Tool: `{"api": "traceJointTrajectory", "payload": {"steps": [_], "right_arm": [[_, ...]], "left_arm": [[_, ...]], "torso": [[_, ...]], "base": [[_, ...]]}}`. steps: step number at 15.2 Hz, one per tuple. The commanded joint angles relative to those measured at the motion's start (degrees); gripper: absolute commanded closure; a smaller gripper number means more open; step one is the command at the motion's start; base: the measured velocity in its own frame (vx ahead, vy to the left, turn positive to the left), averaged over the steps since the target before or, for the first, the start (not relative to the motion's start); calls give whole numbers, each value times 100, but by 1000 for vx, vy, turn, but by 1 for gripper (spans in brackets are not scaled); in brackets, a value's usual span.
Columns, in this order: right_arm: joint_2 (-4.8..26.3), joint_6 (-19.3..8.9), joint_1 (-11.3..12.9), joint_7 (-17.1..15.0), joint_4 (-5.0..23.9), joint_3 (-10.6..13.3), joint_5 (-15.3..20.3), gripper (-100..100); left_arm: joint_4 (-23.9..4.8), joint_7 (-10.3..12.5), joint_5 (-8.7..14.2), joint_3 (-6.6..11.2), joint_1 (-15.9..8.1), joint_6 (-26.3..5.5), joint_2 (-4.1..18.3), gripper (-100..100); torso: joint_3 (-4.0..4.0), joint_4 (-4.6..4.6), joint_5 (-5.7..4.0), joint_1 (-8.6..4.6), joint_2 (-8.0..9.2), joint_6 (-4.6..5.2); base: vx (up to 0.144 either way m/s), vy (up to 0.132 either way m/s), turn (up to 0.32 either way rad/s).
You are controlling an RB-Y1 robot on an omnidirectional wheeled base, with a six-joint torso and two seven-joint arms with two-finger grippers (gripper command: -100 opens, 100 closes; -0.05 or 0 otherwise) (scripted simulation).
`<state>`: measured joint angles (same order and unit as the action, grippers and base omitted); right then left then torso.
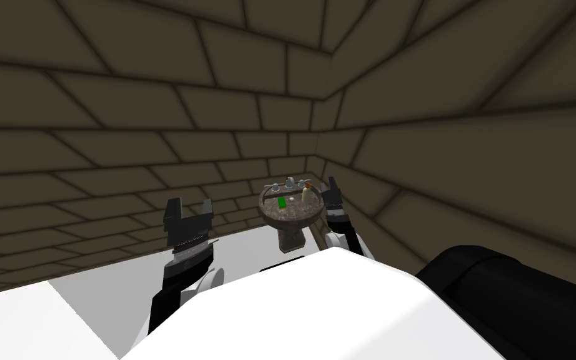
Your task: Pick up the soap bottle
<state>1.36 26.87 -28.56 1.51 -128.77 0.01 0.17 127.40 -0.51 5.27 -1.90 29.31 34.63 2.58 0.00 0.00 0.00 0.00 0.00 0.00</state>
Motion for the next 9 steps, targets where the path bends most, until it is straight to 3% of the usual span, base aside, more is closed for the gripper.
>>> {"api": "traceJointTrajectory", "payload": {"steps": [1, 9], "right_arm": [[158, -43, -12, 1, 20, -12, 0, -100], [1085, -587, -180, 10, 291, -136, 1, -100]], "left_arm": [[0, 0, 0, 0, 0, 0, 0, 0], [0, 0, 0, -1, -1, 0, -1, 0]], "torso": [[0, 0, 0, 0, 0, 0], [14, 5, 5, 22, 24, -1]], "base": [[-9, 9, 19], [-47, 50, 58]]}}
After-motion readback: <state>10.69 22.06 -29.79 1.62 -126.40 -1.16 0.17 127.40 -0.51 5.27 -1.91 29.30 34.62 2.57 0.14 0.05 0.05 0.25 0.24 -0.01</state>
